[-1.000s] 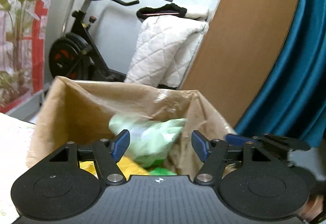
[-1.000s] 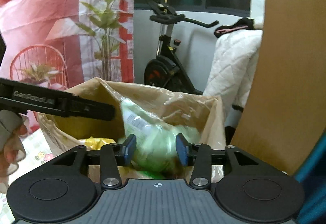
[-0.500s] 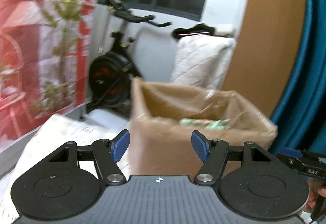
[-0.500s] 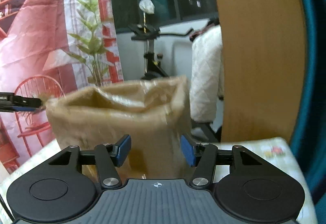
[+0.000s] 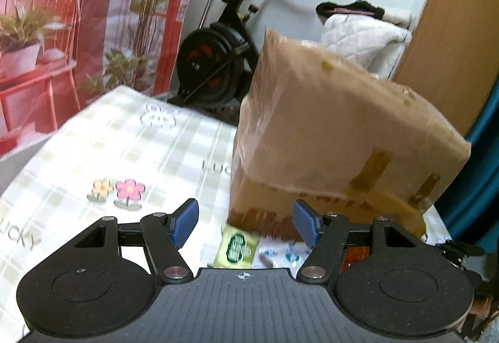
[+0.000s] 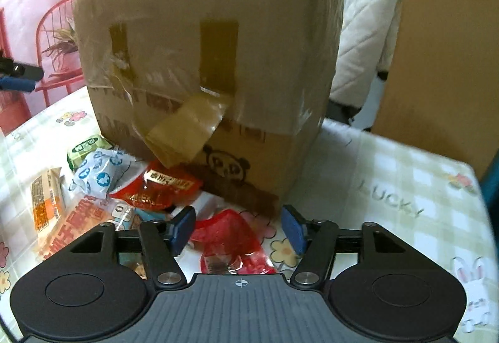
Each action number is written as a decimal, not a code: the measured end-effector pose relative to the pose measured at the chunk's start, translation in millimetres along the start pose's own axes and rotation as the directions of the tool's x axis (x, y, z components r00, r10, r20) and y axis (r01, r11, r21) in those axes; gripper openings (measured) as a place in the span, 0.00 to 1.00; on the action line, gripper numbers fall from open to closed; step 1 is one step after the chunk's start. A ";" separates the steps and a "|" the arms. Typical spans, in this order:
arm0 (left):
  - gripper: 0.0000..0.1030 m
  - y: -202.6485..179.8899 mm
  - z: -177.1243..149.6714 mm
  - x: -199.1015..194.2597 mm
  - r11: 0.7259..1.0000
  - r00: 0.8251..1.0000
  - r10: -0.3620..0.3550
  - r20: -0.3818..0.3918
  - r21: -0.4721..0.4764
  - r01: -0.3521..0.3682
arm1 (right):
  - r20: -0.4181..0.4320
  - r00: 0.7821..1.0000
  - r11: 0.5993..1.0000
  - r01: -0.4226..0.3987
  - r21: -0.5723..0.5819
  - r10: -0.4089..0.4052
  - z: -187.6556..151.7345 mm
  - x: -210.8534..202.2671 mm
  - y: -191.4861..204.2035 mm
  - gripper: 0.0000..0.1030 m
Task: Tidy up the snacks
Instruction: 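Lower the right tool onto the small red packet and close on it, then close the left tool on the red meat-snack packet while the right tool holds its red packet, then carry both red packets over the box and open both tools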
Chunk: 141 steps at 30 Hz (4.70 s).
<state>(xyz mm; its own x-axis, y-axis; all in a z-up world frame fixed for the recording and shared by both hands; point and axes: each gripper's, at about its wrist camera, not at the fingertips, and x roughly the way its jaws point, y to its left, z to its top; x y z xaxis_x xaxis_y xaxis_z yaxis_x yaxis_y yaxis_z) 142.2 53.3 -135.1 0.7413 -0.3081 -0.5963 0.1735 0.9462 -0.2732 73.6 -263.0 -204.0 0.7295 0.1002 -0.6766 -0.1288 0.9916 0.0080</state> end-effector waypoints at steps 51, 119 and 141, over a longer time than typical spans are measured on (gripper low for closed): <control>0.68 -126.9 -57.2 114.1 0.966 0.957 -0.081 -0.278 0.214 0.144 | 0.214 0.976 0.963 -0.034 0.268 -0.025 -59.5 -21.8 -9.7 0.19; 0.41 -98.5 111.9 -30.8 0.968 0.950 -0.176 0.259 0.218 0.120 | 0.475 0.876 0.978 -0.021 0.206 -0.081 159.4 -97.0 -1.8 0.19; 0.68 -77.1 98.7 -14.0 0.972 0.987 -0.096 0.128 0.225 0.065 | 0.338 0.933 0.960 0.024 0.280 -0.122 131.3 -95.9 16.1 0.86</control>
<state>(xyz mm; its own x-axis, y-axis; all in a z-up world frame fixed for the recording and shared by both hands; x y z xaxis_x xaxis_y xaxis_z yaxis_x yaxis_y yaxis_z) 182.4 -5.5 -31.2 0.7979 -0.3823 -0.4661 0.3630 0.9220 -0.1348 89.7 -246.0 -42.3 0.9234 -0.0003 -0.3839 0.0824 0.9768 0.1974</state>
